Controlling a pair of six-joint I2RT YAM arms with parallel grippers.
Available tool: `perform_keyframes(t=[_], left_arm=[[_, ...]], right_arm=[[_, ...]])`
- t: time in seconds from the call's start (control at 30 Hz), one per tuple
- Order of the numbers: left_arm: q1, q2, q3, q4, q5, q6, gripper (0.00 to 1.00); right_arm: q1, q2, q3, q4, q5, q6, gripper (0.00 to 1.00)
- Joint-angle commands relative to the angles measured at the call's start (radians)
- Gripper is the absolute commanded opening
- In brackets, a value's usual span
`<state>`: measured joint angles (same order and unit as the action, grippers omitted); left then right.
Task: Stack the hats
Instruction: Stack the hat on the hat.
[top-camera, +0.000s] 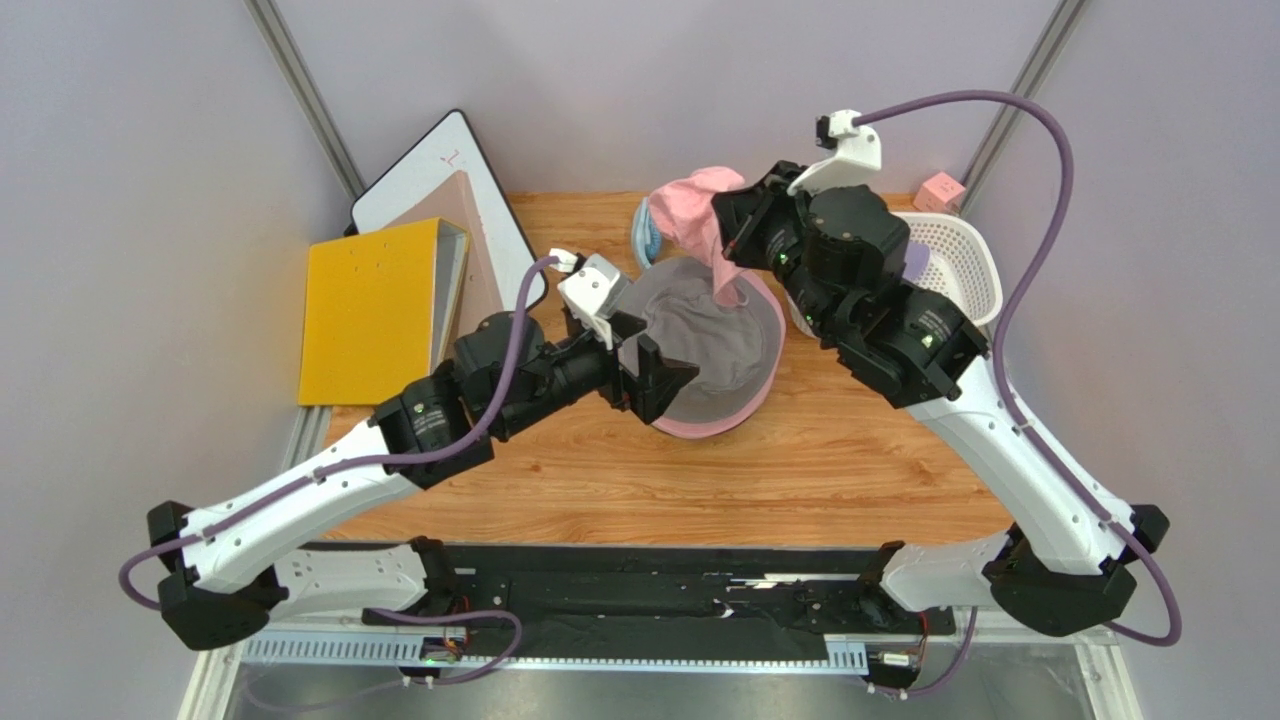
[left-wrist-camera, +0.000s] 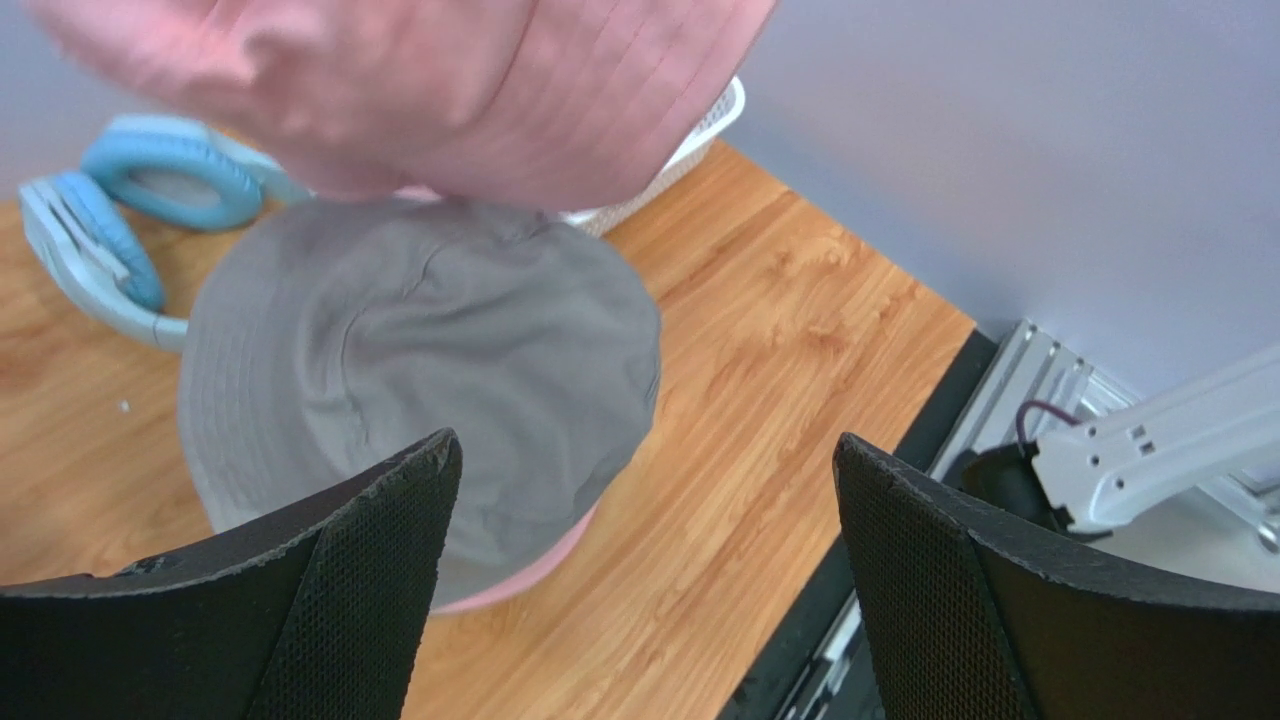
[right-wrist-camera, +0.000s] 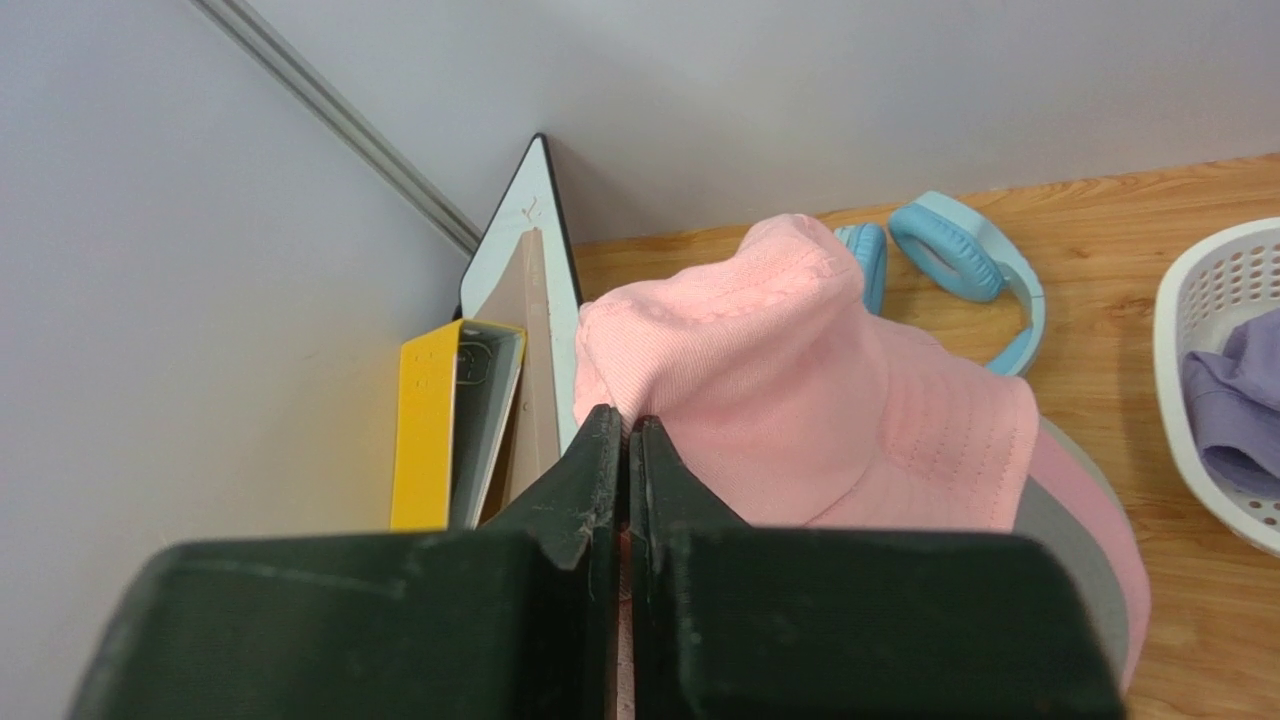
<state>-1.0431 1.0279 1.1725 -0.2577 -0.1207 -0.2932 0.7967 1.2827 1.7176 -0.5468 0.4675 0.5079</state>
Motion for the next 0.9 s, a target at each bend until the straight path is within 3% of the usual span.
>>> perform_keyframes(t=[0.0, 0.4, 0.67, 0.87], left_arm=[[-0.061, 0.078, 0.114, 0.058, -0.18, 0.092, 0.97], [-0.071, 0.199, 0.257, 0.087, -0.388, 0.186, 0.98], [-0.067, 0.207, 0.266, 0.167, -0.383, 0.255, 0.86], [-0.043, 0.222, 0.268, 0.192, -0.315, 0.192, 0.85]], right_arm=[[0.076, 0.016, 0.082, 0.096, 0.179, -0.031, 0.0], [0.136, 0.124, 0.278, 0.031, 0.195, -0.074, 0.0], [0.145, 0.124, 0.261, 0.028, 0.178, -0.052, 0.0], [0.147, 0.11, 0.226, 0.03, 0.172, -0.026, 0.0]])
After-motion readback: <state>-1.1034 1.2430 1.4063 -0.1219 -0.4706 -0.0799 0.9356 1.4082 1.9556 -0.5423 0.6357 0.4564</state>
